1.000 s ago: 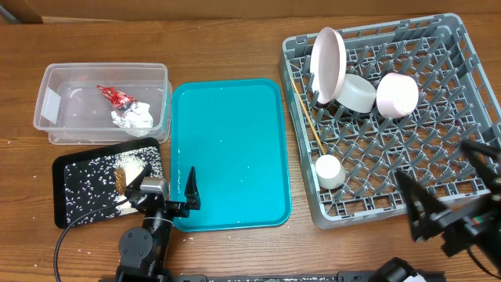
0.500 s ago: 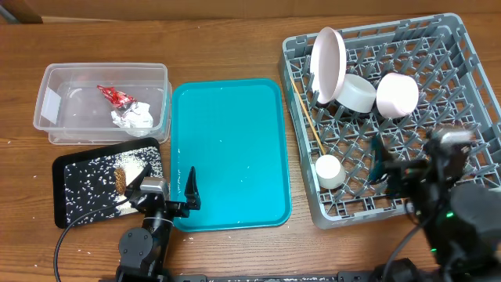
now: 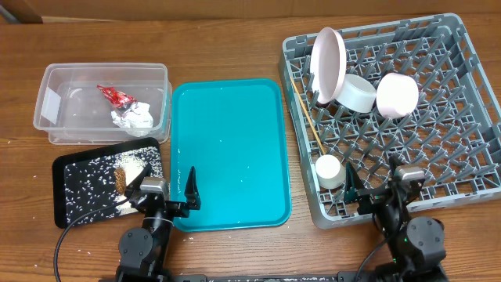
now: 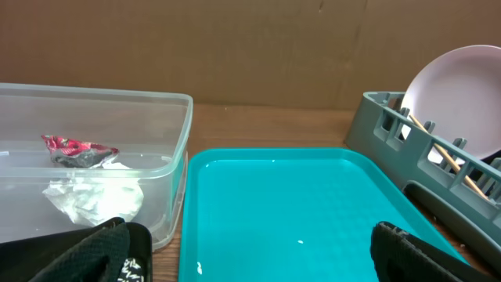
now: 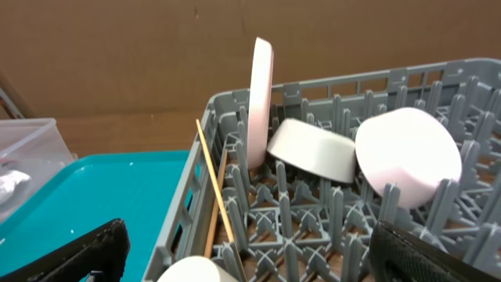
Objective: Sort waste into correct bins and load items into the dishwasher
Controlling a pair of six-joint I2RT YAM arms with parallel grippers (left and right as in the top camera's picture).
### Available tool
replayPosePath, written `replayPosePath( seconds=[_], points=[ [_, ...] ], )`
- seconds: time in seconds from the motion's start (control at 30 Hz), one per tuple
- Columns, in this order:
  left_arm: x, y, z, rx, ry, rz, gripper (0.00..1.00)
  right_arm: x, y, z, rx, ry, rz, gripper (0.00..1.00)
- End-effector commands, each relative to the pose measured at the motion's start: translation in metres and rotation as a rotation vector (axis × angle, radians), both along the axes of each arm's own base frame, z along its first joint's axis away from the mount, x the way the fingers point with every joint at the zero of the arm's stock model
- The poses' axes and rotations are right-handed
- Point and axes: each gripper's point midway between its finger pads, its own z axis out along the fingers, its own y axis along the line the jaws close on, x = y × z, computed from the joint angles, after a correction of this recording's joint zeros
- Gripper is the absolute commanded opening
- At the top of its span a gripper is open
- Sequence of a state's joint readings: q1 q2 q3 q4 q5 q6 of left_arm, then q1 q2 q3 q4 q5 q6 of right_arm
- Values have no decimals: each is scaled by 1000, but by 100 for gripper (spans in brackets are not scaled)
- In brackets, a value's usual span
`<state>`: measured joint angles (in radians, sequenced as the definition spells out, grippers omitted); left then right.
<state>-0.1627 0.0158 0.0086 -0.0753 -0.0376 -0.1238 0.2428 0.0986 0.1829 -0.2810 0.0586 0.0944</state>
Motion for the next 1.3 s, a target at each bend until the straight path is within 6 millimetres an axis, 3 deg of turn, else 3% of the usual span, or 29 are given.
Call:
replayPosePath(
  seconds=[0.0, 0.07, 1.27],
  points=[
    [0, 1, 1, -9, -6, 2, 100, -1, -1, -9, 24, -48, -5, 100],
    [0, 1, 1, -9, -6, 1, 100, 1, -1, -20, 19, -31, -5, 100],
    [0, 1, 1, -9, -6, 2, 100, 1, -1, -21, 19, -33, -5, 100]
  ],
)
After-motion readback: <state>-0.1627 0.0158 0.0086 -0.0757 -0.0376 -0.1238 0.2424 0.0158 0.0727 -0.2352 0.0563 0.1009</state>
